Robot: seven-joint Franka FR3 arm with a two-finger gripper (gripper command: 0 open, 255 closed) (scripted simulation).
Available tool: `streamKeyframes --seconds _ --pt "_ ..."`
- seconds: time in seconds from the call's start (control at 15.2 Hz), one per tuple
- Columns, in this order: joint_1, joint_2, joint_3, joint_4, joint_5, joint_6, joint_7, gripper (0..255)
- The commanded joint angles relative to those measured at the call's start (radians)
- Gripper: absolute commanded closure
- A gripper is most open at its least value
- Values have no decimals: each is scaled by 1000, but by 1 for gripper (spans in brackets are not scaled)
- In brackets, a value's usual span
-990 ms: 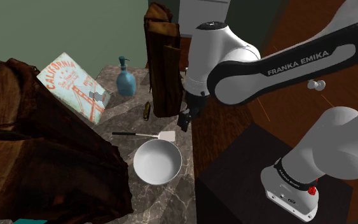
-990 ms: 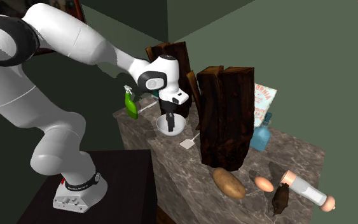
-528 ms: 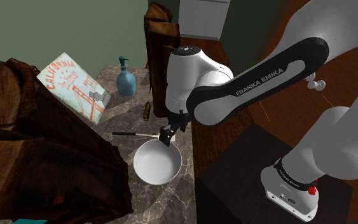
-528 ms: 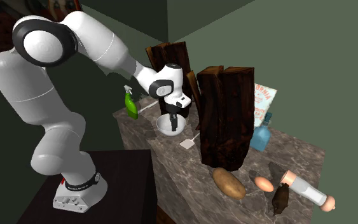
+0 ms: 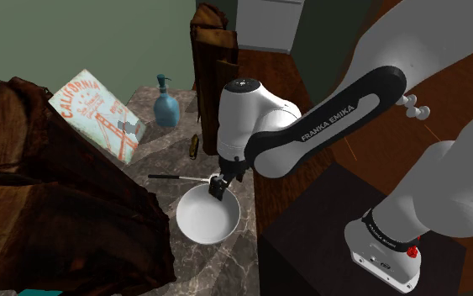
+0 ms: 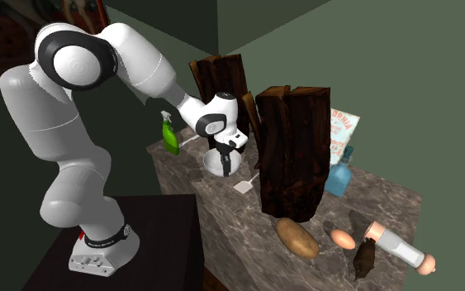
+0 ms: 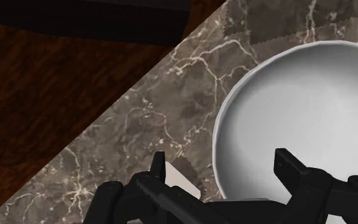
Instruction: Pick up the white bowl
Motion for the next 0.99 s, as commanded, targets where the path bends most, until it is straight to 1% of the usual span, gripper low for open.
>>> streamKeyframes --seconds 0.0,0.59,0.92 --pt "0 5 0 -2 -3 7 2 255" --pt "0 8 -1 0 -6 8 3 255" --pt "-1 -53 1 16 31 -65 -21 255"
